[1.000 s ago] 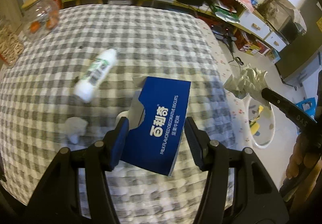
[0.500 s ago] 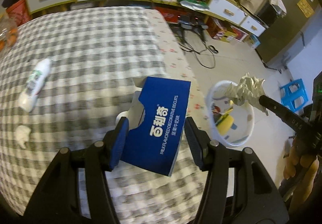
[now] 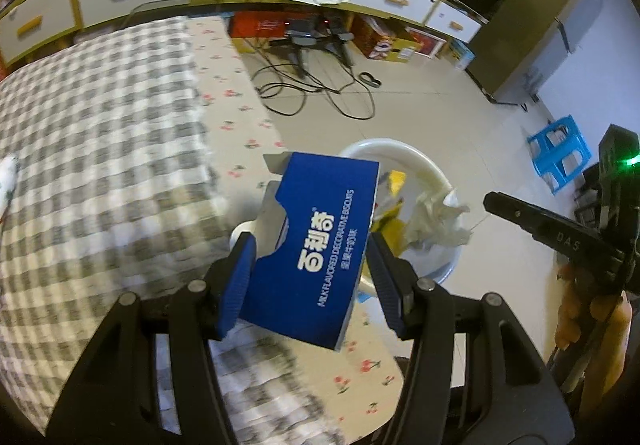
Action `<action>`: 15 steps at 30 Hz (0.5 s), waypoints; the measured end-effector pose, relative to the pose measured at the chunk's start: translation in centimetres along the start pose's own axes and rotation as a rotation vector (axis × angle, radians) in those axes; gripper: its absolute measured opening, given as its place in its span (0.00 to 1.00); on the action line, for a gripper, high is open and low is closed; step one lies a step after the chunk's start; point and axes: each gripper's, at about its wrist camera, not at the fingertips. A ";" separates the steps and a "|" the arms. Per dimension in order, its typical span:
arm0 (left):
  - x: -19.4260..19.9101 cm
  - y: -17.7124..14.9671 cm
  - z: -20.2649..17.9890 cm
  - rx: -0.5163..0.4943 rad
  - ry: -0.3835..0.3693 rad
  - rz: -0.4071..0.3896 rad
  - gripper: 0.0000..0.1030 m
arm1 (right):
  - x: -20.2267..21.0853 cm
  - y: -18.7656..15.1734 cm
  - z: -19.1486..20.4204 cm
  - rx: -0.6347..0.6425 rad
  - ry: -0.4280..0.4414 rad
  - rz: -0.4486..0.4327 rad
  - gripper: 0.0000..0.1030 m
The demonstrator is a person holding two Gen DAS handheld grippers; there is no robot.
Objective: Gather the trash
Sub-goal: 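Carry the tissue and blue box over the bin and open both tools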
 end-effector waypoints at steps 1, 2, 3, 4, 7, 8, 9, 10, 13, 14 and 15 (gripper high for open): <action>-0.2 0.1 -0.4 -0.006 -0.004 0.000 0.57 | 0.2 -0.1 -0.3 -0.008 0.005 -0.002 0.32; -0.5 0.2 -0.9 -0.015 -0.009 0.001 0.57 | 0.5 -0.1 -0.6 -0.014 0.007 -0.008 0.43; -0.6 0.2 -1.2 -0.022 -0.012 0.001 0.57 | 0.9 -0.2 -0.9 -0.020 0.007 -0.019 0.53; -0.8 0.2 -1.6 -0.029 -0.015 0.002 0.57 | 1.3 -0.3 -1.1 -0.022 0.008 -0.031 0.54; -1.4 0.3 -2.7 -0.053 -0.023 0.006 0.57 | 1.9 -0.3 -1.6 -0.021 0.005 -0.037 0.54; -1.6 0.3 -3.0 -0.060 -0.024 0.006 0.57 | 2.1 -0.4 -1.8 -0.022 0.001 -0.037 0.55; -1.8 0.3 -3.4 -0.066 -0.027 0.007 0.57 | 2.3 -0.5 -2.1 -0.024 -0.005 -0.037 0.55; -2.0 0.3 -3.8 -0.075 -0.027 0.006 0.57 | 2.4 -0.6 -2.2 -0.025 -0.009 -0.037 0.55; -2.5 0.4 -4.7 -0.101 -0.040 -0.003 0.57 | 2.7 -0.6 -2.9 -0.038 -0.018 -0.041 0.55; -2.5 0.4 -5.0 -0.110 -0.048 -0.013 0.57 | 2.8 -0.7 -3.2 -0.043 -0.020 -0.043 0.55; -2.7 0.5 -5.4 -0.123 -0.062 -0.026 0.59 | 2.9 -0.7 -3.4 -0.047 -0.022 -0.044 0.56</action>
Point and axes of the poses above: each gripper's, at about its wrist camera, not at the fingertips, and x roughly against the way its jaws point, z to its left, y to its top, and after that the axes turned 14 degrees about y, right-handed
